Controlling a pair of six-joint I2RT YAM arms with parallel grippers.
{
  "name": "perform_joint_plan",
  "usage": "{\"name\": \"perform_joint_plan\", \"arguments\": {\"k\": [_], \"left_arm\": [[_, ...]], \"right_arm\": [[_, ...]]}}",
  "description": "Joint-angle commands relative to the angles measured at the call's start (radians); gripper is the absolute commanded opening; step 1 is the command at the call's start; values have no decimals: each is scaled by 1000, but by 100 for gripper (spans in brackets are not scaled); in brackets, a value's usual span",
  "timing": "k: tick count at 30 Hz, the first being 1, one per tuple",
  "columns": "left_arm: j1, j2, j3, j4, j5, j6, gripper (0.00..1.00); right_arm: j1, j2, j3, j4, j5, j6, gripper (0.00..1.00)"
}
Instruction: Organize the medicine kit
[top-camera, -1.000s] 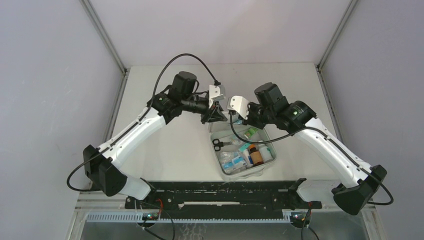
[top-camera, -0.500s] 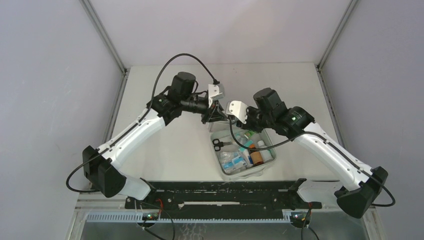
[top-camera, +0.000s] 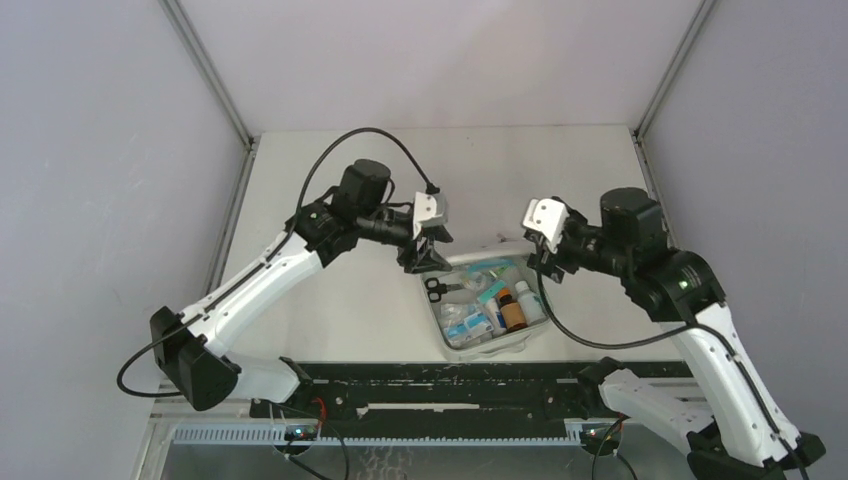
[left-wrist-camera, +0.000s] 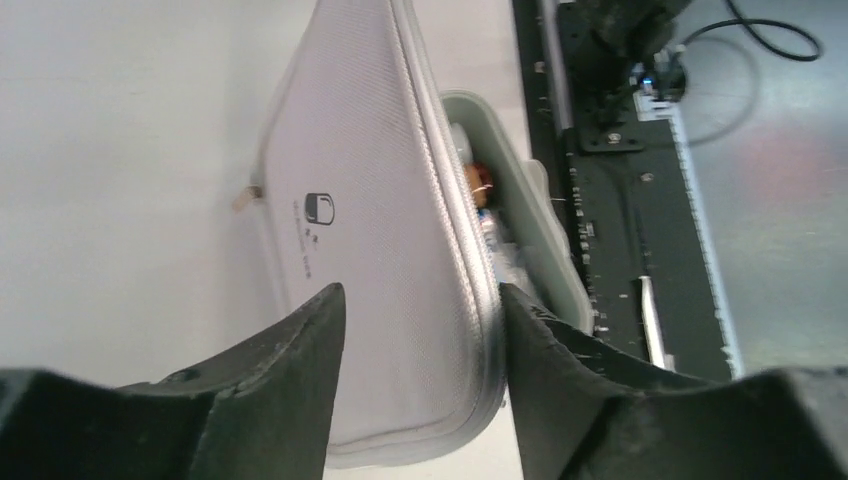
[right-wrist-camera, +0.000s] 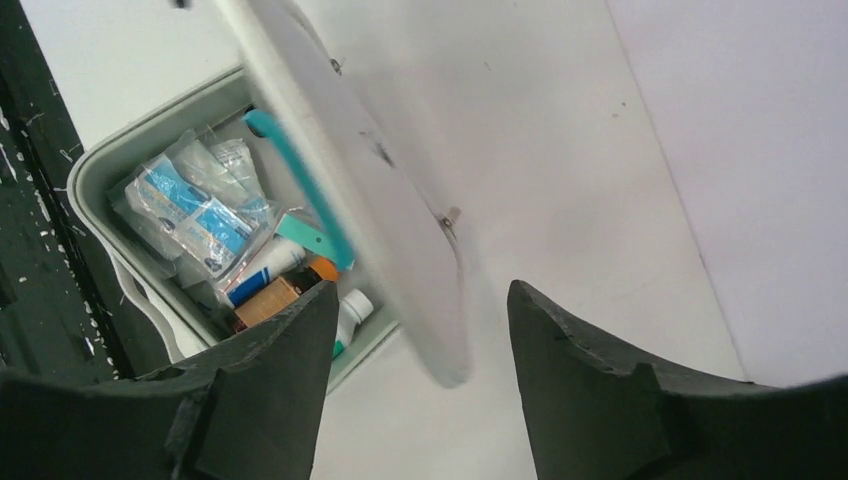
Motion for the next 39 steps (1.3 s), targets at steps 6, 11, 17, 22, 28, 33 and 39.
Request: {"name": "perform_joint_plan", "arguments": {"k": [6, 11, 17, 22, 28, 33, 39], "left_arm": [[-112, -109, -74, -202, -67, 190, 97], [-112, -171, -133, -174, -171, 203, 100], [-80, -139, -215, 70, -330, 62, 100], [36, 24, -131, 113, -257, -57, 100], [75, 228, 9, 124, -161, -170, 100], [76, 363, 76, 179, -127, -284, 100], [77, 482, 103, 207, -114, -386, 99]], "right_arm": [[-104, -175, -34, -88, -44, 44, 71], [-139, -243, -182, -98, 33, 32, 82], [-139, -259, -370, -105, 97, 8, 87], [-140, -280, -472, -128, 137, -15, 90], [-138, -270, -570, -95, 211, -29, 93], [-137, -201, -594, -31, 210, -41, 94], [-135, -29, -598, 138, 187, -38, 91]]}}
